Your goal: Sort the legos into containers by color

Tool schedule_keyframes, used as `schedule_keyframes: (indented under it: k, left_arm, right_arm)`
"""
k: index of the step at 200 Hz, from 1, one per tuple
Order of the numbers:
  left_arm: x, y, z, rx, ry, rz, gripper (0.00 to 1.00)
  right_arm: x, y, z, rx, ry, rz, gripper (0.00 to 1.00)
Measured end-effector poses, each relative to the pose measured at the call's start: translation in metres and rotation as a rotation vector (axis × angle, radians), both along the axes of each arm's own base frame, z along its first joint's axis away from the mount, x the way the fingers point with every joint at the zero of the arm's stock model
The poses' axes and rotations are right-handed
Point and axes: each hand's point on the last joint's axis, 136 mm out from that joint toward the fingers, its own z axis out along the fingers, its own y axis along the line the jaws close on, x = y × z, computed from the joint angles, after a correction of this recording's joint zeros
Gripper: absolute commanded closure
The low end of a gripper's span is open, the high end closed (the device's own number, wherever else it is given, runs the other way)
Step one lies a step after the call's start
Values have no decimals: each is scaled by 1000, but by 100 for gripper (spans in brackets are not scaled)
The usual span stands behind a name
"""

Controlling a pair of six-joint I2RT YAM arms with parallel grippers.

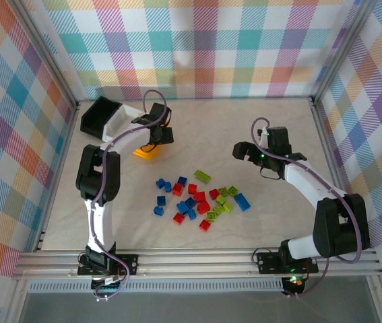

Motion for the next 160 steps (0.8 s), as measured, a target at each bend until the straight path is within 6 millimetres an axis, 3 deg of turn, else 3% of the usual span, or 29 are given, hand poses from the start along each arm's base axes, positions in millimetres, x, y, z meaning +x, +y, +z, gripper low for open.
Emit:
schedule_keyframes:
  k: [33, 66, 112, 160]
  left_arm:
    - [5, -5, -6, 18, 14, -17, 27]
    - [-3, -40, -10, -51, 16, -72, 29]
    - [-18, -116, 2, -189, 10, -166, 28]
    - [-21, -222, 37, -358, -35, -285, 28]
  right_arm:
    - [-3, -5, -1, -29, 1, -17, 0]
    - [-4, -14, 4, -57, -13, -59, 0]
    - [-6, -24, -1, -85, 14, -125, 0]
    - [-8, -32, -6, -90, 46, -181, 0]
